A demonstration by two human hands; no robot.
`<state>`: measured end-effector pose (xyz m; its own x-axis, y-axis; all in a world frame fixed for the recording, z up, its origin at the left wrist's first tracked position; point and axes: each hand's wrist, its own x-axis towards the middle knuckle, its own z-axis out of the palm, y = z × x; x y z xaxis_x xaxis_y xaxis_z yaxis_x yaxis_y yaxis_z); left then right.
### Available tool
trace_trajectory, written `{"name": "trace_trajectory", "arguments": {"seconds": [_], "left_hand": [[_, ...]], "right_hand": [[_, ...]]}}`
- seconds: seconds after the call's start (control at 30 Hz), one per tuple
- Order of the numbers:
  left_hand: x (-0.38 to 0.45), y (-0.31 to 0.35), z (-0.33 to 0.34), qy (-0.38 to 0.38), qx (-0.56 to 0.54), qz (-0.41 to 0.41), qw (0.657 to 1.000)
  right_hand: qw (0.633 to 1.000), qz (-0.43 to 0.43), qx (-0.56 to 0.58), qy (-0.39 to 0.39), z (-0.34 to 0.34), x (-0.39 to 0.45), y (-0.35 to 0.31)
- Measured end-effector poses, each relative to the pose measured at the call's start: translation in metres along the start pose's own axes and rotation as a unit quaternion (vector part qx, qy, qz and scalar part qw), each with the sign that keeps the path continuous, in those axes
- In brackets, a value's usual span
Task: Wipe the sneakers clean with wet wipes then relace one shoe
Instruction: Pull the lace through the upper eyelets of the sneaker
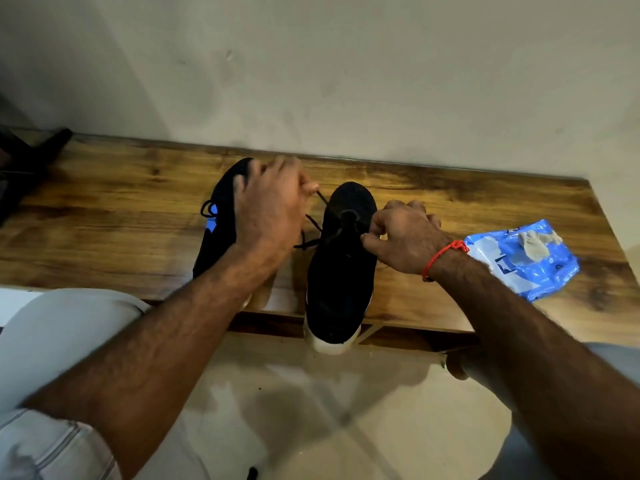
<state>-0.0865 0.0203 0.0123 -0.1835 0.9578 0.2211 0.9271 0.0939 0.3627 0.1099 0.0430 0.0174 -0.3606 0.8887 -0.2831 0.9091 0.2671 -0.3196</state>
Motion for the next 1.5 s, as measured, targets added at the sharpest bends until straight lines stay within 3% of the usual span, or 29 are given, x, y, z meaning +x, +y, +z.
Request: {"name": "trace_trajectory", "arguments": {"seconds": [0.1, 0.17, 0.23, 0.3, 0.47, 0.6, 0.67, 0.73, 0.83, 0.93, 1.2, 1.4, 1.5], "left_hand": [[0.002, -0.006, -0.001, 0.015, 0.002, 0.000, 1.000], [-0.009, 0.005, 0.004, -0.054, -0.015, 0.065, 0.996], [-0.024, 0.013, 0.014, -0.130, 0.041, 0.138, 0.981], [-0.030, 0.014, 0.020, -0.149, 0.102, 0.167, 0.969], [-0.015, 0.016, 0.002, -0.123, 0.054, 0.105, 0.985], [0.003, -0.007, -0.015, -0.016, 0.006, -0.026, 1.000], [0.006, -0.016, -0.015, 0.012, 0.027, -0.052, 0.998], [0.000, -0.012, -0.010, -0.008, 0.040, -0.010, 0.999], [-0.022, 0.009, 0.010, -0.123, 0.089, 0.113, 0.982], [-0.032, 0.015, 0.019, -0.124, 0.146, 0.176, 0.966], [-0.006, 0.008, -0.004, -0.081, 0.131, 0.145, 0.977], [0.014, -0.024, -0.024, 0.102, 0.040, -0.034, 0.993], [0.008, -0.016, -0.017, 0.022, 0.038, -0.035, 0.998]], "right_hand": [[1.000, -0.006, 0.006, 0.005, 0.001, 0.000, 0.000], [1.000, -0.011, 0.003, 0.003, 0.002, 0.000, -0.001], [1.000, -0.012, -0.001, 0.004, 0.001, 0.000, -0.003], [1.000, -0.013, -0.004, 0.005, 0.001, 0.001, -0.003], [1.000, 0.001, -0.015, 0.006, 0.002, 0.001, 0.000], [1.000, -0.003, -0.007, 0.011, 0.003, 0.001, 0.002], [1.000, -0.007, -0.004, 0.013, 0.003, 0.001, 0.002], [1.000, -0.013, 0.003, 0.011, 0.003, 0.001, 0.001], [1.000, -0.012, 0.005, 0.009, 0.003, 0.002, -0.001], [1.000, -0.008, -0.004, 0.012, 0.003, 0.003, -0.002], [1.000, 0.009, -0.007, 0.013, 0.004, 0.002, 0.002], [1.000, 0.005, 0.000, 0.019, 0.004, 0.002, 0.003], [1.000, -0.002, 0.008, 0.018, 0.005, 0.003, 0.003]]}}
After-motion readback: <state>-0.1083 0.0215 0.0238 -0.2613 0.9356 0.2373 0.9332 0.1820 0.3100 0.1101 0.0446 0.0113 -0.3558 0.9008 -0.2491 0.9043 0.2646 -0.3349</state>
